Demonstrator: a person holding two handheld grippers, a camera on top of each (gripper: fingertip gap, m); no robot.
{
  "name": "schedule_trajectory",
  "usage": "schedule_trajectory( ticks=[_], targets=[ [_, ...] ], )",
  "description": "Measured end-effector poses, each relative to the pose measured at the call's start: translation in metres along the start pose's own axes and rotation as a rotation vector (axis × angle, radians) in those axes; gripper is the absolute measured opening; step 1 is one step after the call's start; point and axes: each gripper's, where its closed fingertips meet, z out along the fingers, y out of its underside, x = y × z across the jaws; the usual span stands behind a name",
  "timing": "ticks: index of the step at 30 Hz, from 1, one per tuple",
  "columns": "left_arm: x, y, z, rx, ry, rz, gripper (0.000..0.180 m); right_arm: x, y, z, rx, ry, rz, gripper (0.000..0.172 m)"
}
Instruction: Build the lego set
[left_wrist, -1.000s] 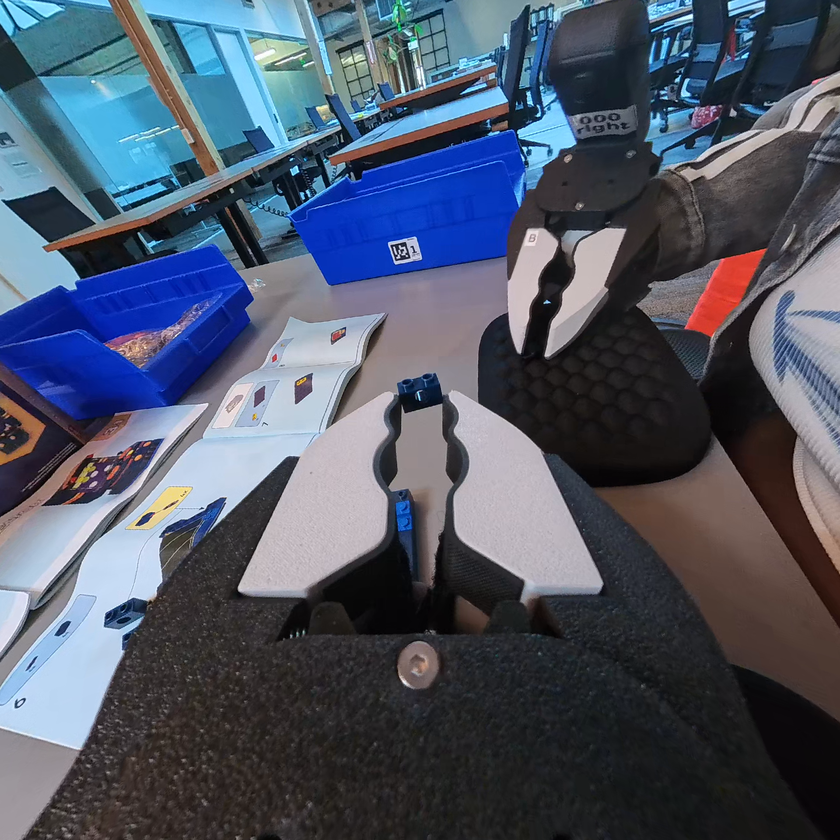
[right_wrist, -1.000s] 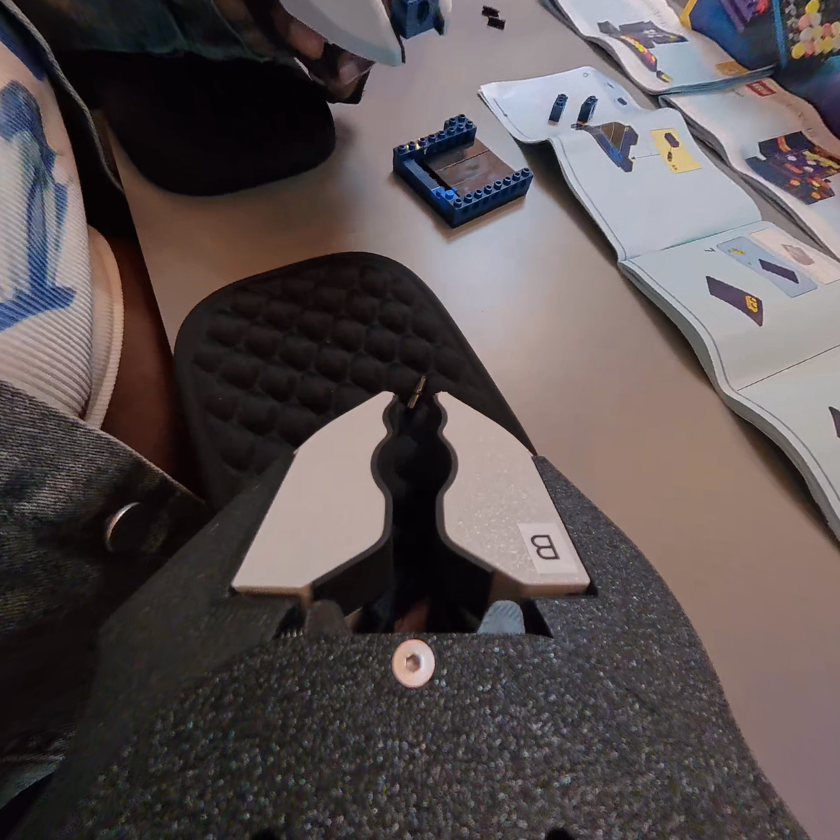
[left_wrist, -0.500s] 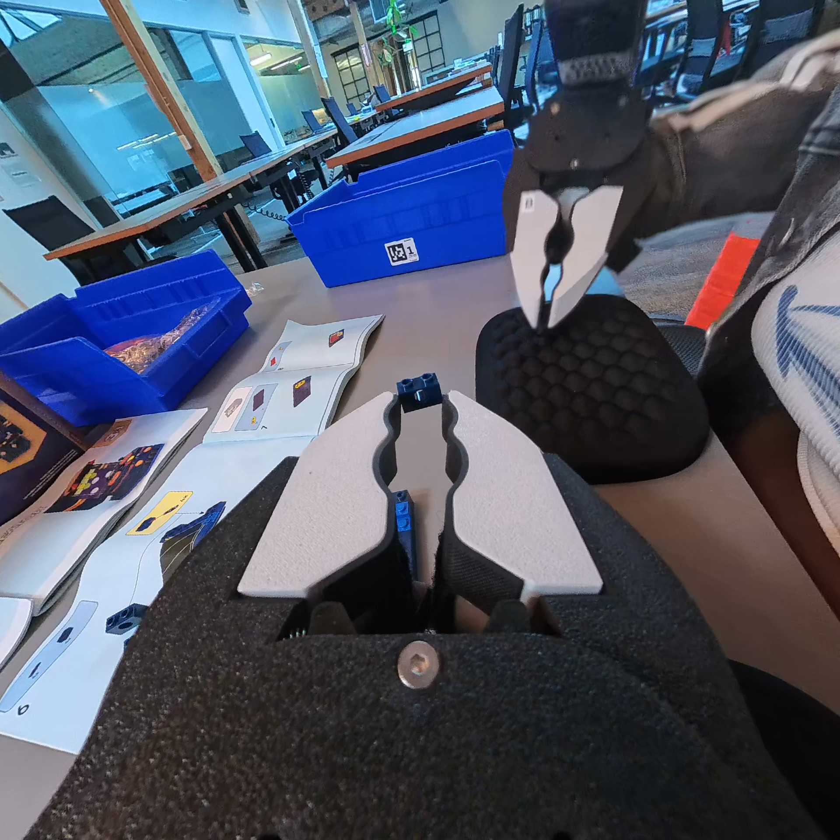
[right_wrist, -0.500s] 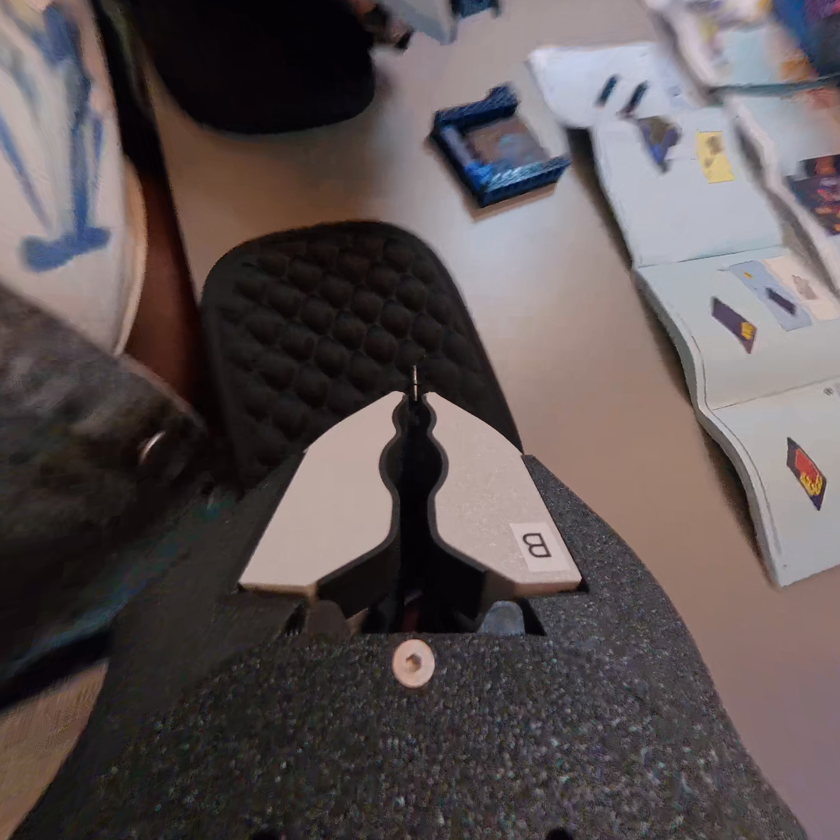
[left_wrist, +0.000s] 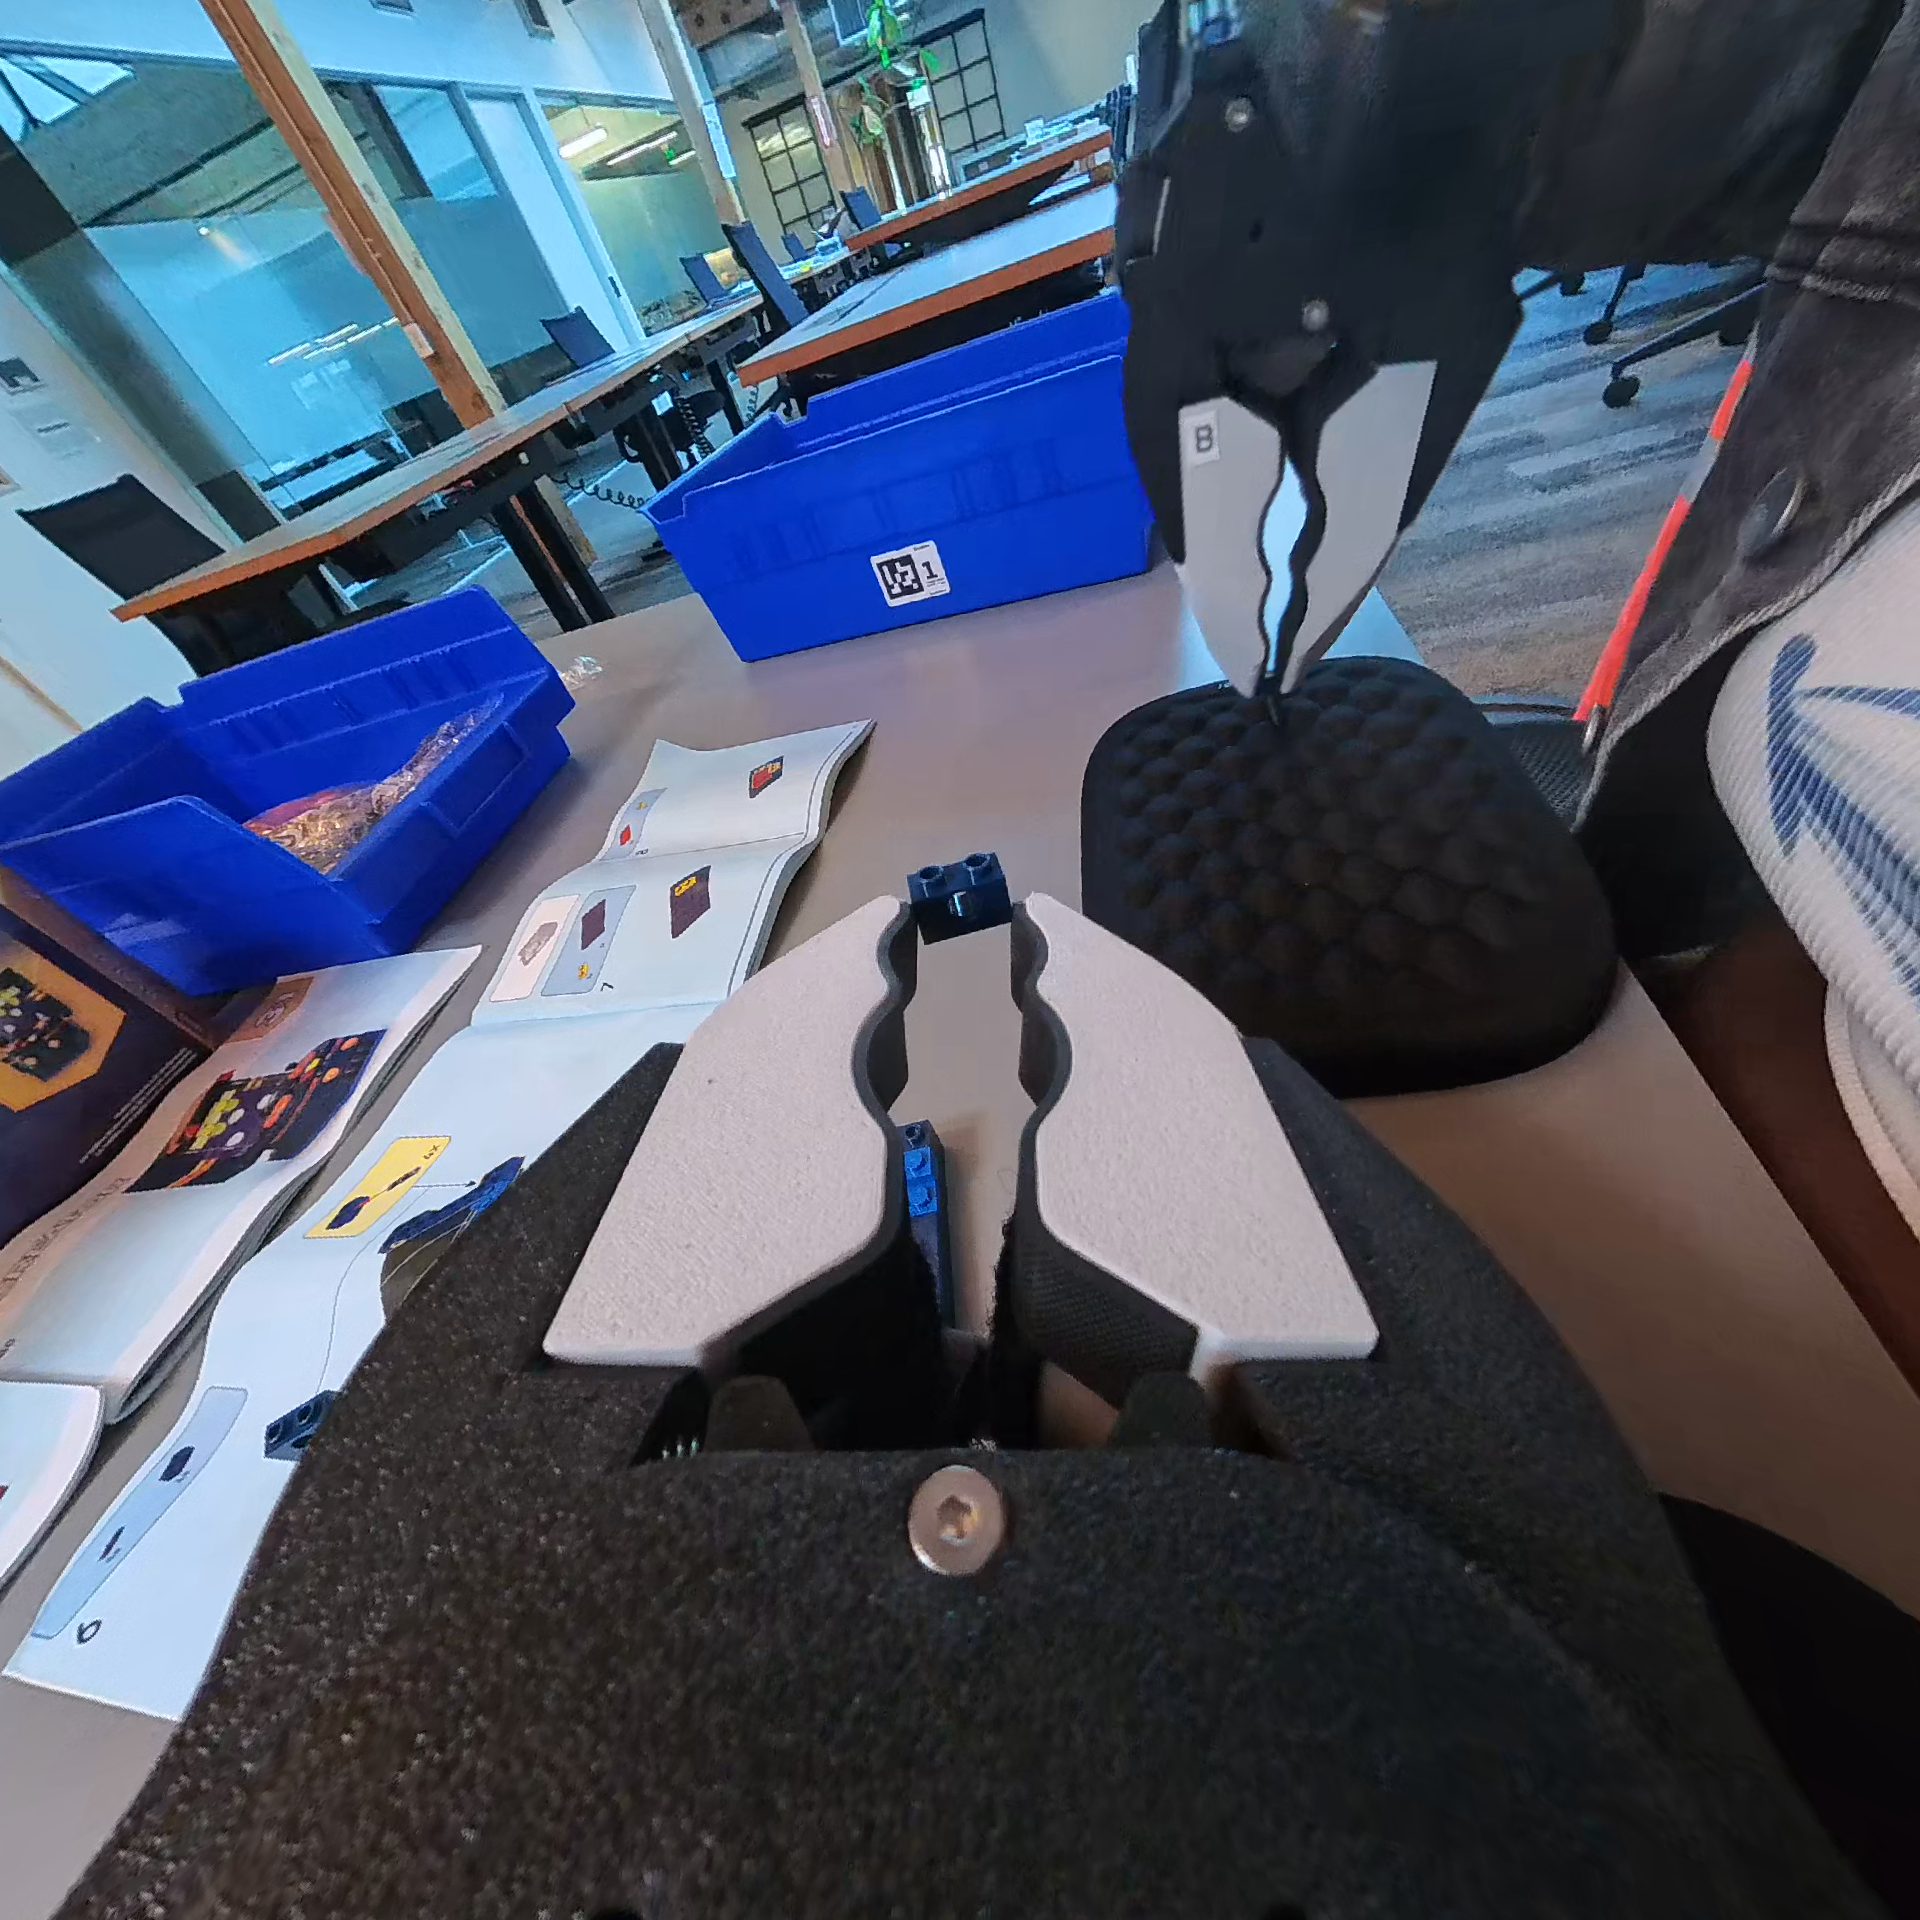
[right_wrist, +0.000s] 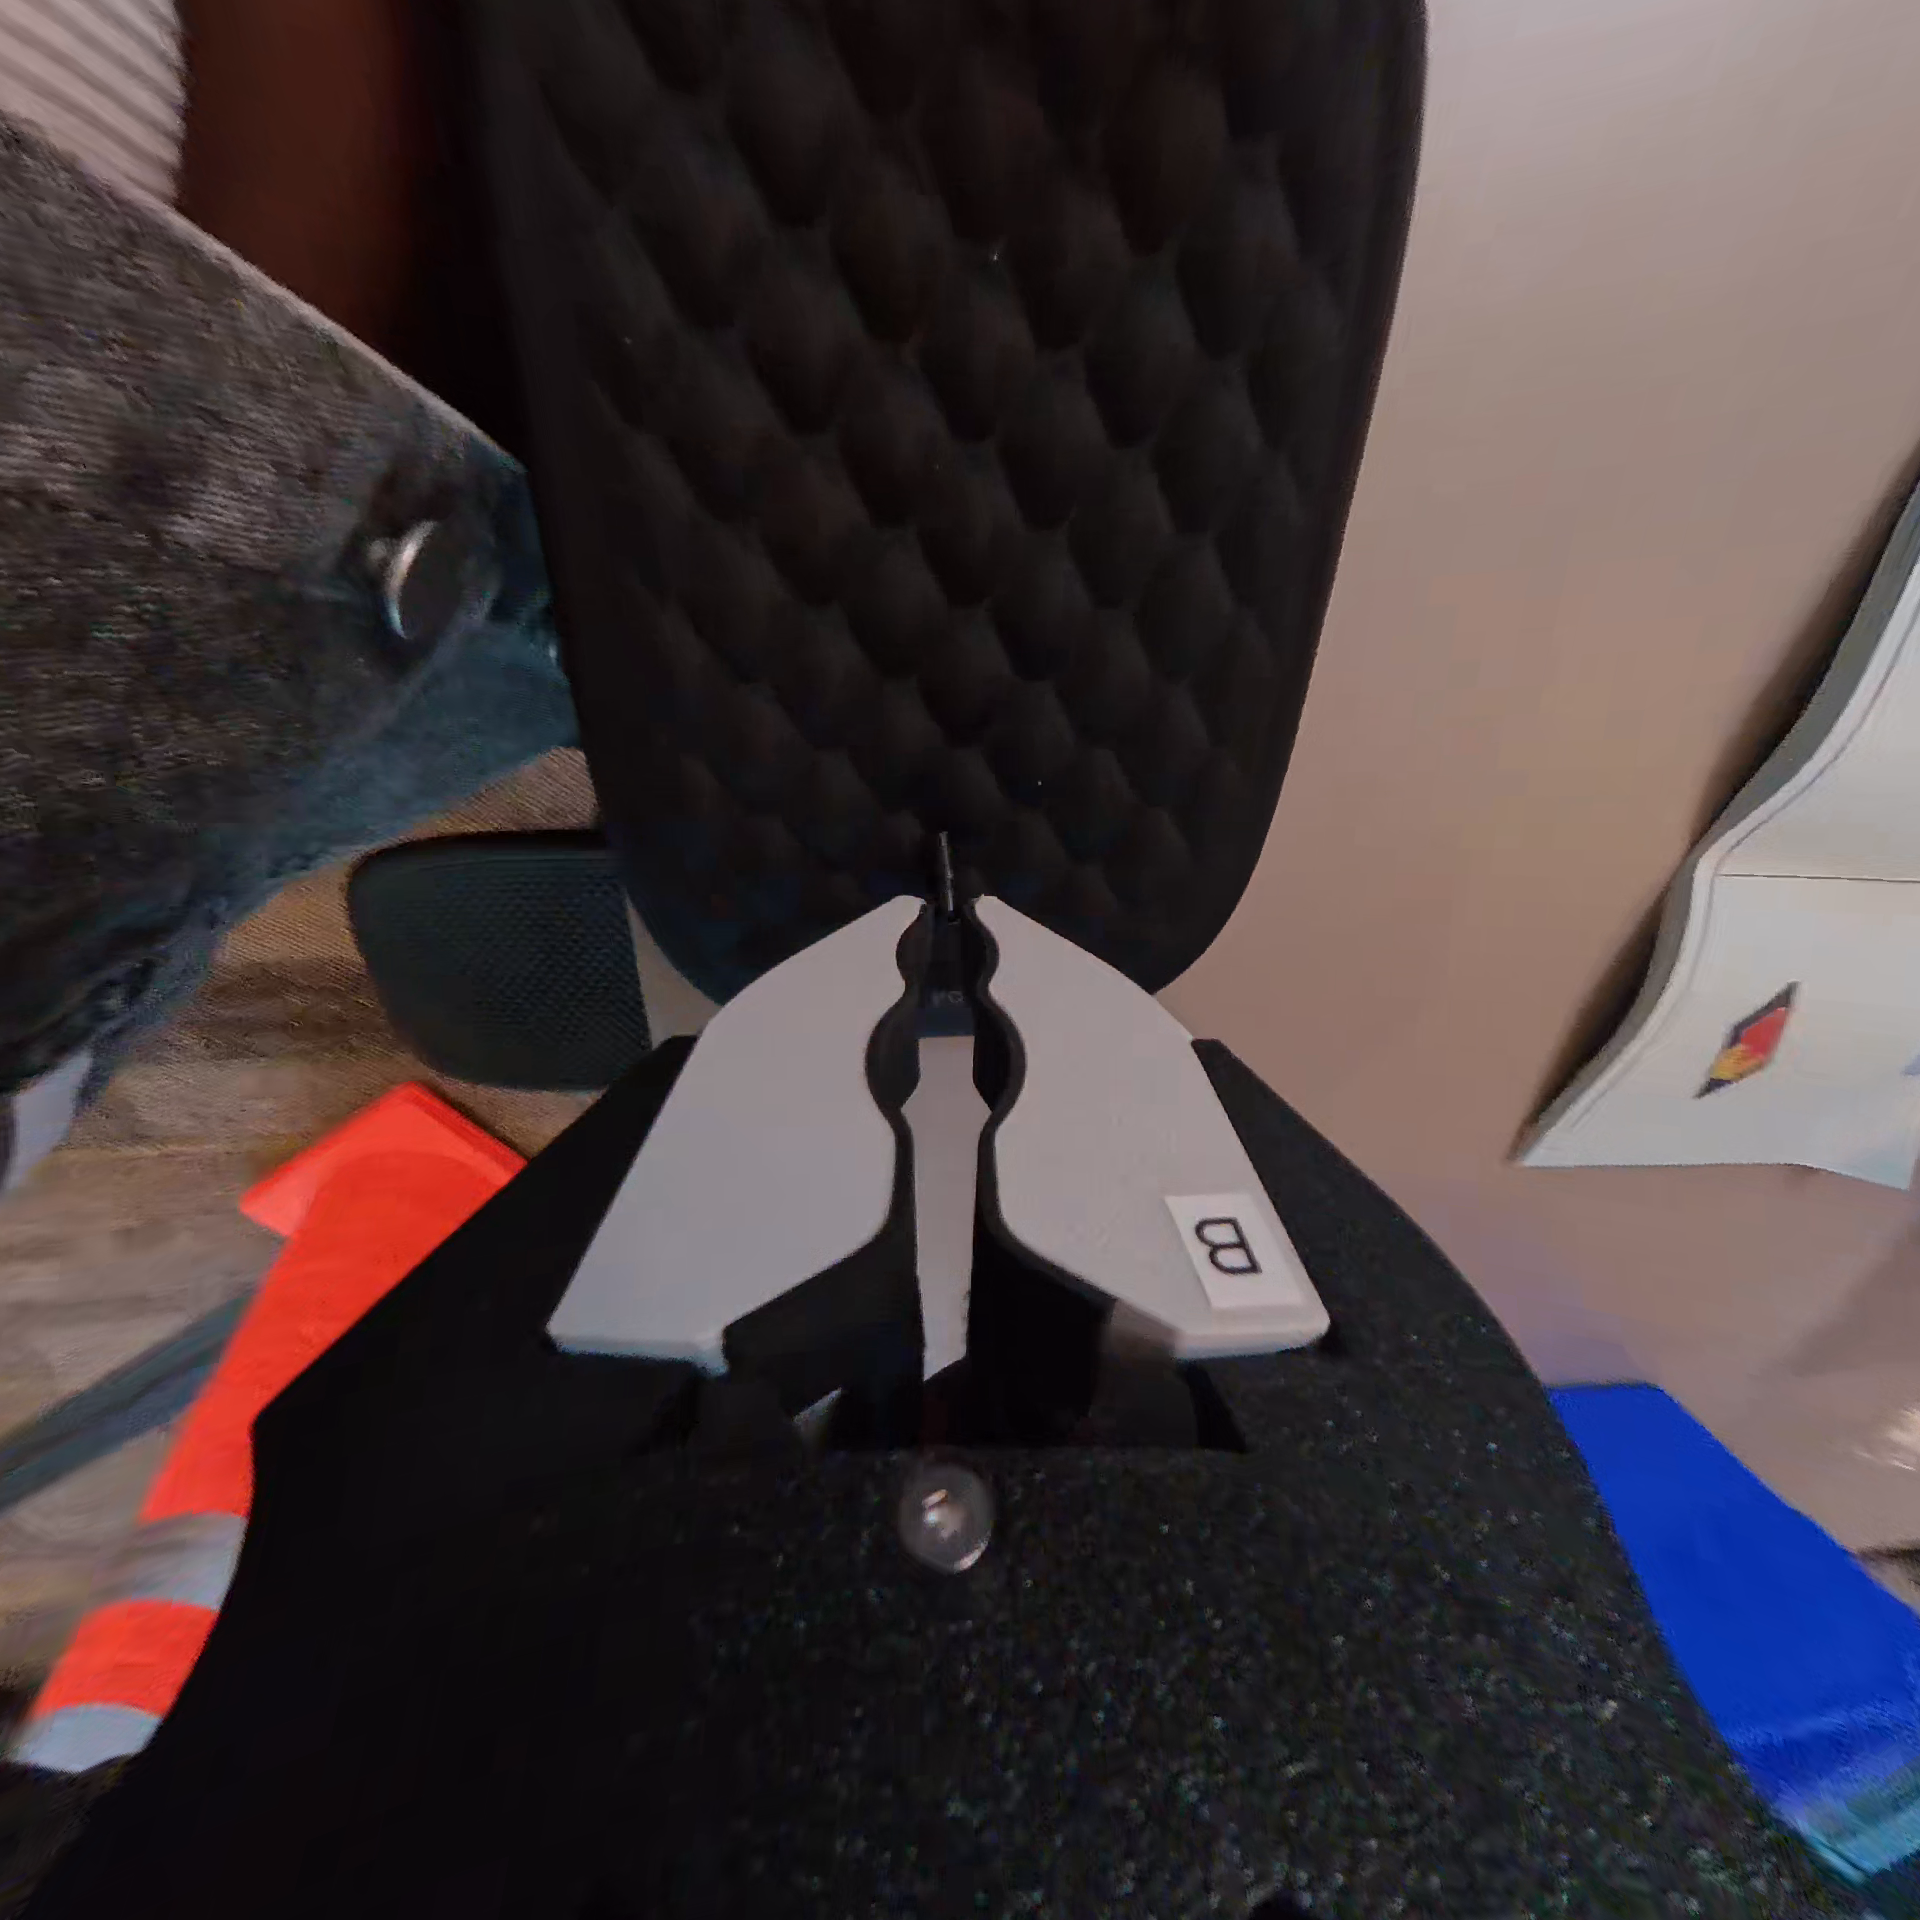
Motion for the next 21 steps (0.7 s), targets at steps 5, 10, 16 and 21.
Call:
schedule_trajectory(
  ticks=[5,10,16,21],
  targets=[
    [0.000,-0.001,-0.001,0.003,0.002,0.003,0.016,-0.002,-0.012,0.000,0.007,0.076,-0.103,0.004],
    [0.001,0.000,0.000,-0.004,0.008,0.008,0.017,-0.001,-0.022,-0.002,0.063,0.097,-0.095,0.005],
    [0.001,0.002,0.001,-0.012,0.008,0.012,0.017,0.007,-0.016,-0.002,-0.007,0.154,-0.153,0.005],
    [0.001,0.002,0.001,-0.012,0.006,0.011,0.017,0.002,-0.033,-0.005,0.139,0.145,-0.194,0.005]
  ],
)
